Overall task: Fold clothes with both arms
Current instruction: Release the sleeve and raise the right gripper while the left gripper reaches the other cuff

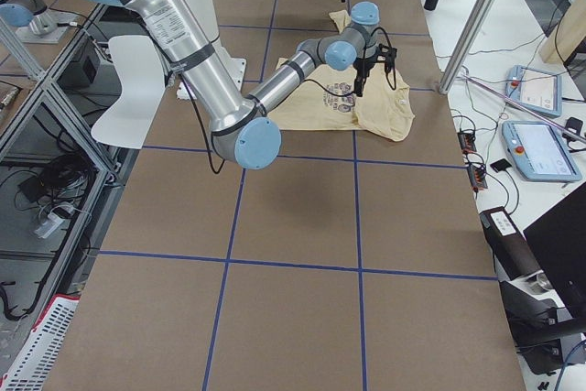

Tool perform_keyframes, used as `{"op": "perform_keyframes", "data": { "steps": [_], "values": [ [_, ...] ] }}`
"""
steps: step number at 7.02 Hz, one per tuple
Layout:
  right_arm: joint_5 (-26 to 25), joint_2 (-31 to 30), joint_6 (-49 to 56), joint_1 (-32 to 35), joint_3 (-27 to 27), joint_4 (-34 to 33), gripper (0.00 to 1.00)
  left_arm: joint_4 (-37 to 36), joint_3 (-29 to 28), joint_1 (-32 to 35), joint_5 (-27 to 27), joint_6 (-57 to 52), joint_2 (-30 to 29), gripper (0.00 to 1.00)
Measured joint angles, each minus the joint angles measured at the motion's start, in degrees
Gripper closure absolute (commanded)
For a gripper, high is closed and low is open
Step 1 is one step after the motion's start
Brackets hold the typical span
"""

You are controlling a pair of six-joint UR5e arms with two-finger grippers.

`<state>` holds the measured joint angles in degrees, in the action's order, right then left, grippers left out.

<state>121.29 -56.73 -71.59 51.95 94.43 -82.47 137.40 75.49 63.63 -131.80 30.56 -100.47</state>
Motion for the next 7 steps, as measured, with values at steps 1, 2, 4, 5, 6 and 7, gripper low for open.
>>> {"op": "perform_keyframes", "data": {
  "steps": [1, 2, 4, 5, 6, 7],
  "values": [
    [0.7, -2.4, 2.3, 0.9, 1.3, 0.1, 0.00, 0.2, -1.8, -0.7, -0.1, -0.1, -1.2, 0.46],
    [0.9, -3.6, 3.2, 1.2, 1.8, 0.2, 0.00, 0.4, -3.6, -1.1, -0.2, -0.1, -2.2, 0.51],
    [1.0, -4.3, 3.6, 1.3, 2.2, 0.4, 0.00, 0.7, -5.5, -1.8, -0.4, -0.3, -3.0, 0.56],
    [1.0, -4.3, 3.6, 1.3, 2.3, 0.4, 0.00, 0.7, -6.0, -1.9, -0.4, -0.4, -3.1, 0.56],
    [1.0, -4.4, 3.6, 1.3, 2.4, 0.4, 0.00, 0.7, -6.2, -2.0, -0.5, -0.4, -3.1, 0.56],
    [0.9, -4.4, 3.6, 1.3, 2.5, 0.4, 0.00, 0.7, -6.4, -2.1, -0.5, -0.5, -3.2, 0.56]
  ]
}}
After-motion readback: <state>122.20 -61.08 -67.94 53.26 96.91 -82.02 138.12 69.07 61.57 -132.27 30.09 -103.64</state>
